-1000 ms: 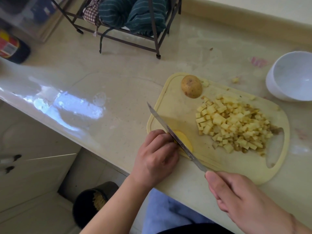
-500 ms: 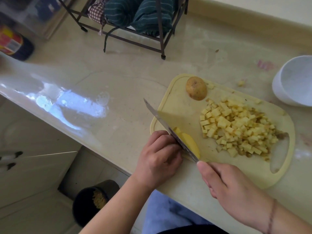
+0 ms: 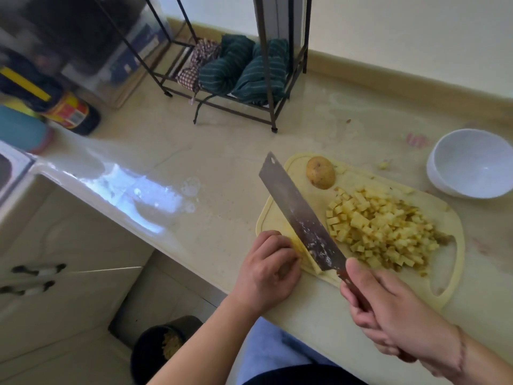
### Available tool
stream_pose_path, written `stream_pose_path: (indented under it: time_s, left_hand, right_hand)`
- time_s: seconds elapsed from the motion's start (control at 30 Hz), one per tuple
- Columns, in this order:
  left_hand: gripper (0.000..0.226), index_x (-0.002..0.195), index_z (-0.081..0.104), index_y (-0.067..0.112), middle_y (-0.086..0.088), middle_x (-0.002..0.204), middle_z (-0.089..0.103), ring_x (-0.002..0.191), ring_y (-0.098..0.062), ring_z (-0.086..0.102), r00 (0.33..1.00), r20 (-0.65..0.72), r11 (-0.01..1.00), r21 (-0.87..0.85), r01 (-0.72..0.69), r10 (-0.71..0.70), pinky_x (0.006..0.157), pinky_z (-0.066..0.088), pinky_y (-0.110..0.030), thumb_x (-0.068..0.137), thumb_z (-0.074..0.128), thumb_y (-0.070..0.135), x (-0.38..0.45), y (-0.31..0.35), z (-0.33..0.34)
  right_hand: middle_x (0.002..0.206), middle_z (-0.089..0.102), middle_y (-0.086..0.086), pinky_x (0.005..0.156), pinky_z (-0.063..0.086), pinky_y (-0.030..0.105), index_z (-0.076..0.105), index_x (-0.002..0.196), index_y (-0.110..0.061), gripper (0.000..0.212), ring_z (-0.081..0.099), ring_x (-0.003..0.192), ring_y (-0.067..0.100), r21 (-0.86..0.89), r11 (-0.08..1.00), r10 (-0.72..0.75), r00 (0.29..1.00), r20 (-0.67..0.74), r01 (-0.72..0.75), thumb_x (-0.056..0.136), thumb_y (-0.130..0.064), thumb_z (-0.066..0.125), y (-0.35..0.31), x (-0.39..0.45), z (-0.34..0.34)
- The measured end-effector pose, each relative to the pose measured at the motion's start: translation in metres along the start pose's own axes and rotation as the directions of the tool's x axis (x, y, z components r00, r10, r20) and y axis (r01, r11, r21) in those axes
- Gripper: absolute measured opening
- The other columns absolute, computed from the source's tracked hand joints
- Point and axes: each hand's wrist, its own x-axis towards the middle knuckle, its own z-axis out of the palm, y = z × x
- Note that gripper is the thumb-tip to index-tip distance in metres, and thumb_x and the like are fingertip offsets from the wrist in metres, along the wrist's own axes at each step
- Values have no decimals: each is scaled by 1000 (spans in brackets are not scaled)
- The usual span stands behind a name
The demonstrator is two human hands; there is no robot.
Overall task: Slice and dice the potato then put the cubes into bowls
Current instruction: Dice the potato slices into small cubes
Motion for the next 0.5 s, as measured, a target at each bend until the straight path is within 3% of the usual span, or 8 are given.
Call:
stream_pose_path:
  time_s: [0.13,0.23,0.3,0.37,0.43,0.5]
  left_hand:
    - [9,91,74,6,-7,100,67,96,-28,62,999,41,1000,20,10,-11,82,53,-41,87,76,13,7,7,-12]
    - [42,118,68,15,-3,122,62,111,-28,57,979,200,986,165,-8,-25,90,53,-43,82,77,37,23,12,-19]
    - [73,138,51,27,0,142,48,128,-28,46,928,340,956,287,53,-154,101,50,-46,77,72,61,38,19,-21]
    - [97,151,27,38,3,158,26,142,-26,26,820,472,905,406,124,-324,116,36,-46,71,61,82,48,25,-21]
    - [110,154,13,41,5,163,12,147,-25,15,749,535,880,457,133,-391,122,23,-45,66,56,92,52,28,-19]
    - [110,153,13,42,4,161,11,146,-27,13,739,554,879,464,108,-383,123,19,-45,67,55,94,52,29,-17]
  right_hand:
    - [59,26,10,42,23,20,44,67,-17,66,20,40,13,-5,999,-38,994,-99,38,64,-83,52,-8,-26,-13]
    - [59,25,9,45,17,23,41,65,-19,64,16,43,13,-36,998,-62,979,-193,56,67,-83,48,-6,-45,-20]
    - [58,25,8,46,13,26,39,66,-19,64,15,44,14,-29,998,-59,969,-240,54,77,-82,43,0,-54,-19]
    - [59,25,10,47,12,29,38,65,-18,59,16,45,15,-21,999,-41,959,-281,37,82,-75,41,6,-60,-14]
    - [57,26,8,46,15,25,38,65,-18,55,17,44,15,-17,1000,-29,950,-312,25,84,-69,41,10,-63,-6]
    - [55,27,6,44,16,23,38,67,-17,54,18,42,15,-15,1000,-18,941,-339,14,88,-66,40,14,-62,2]
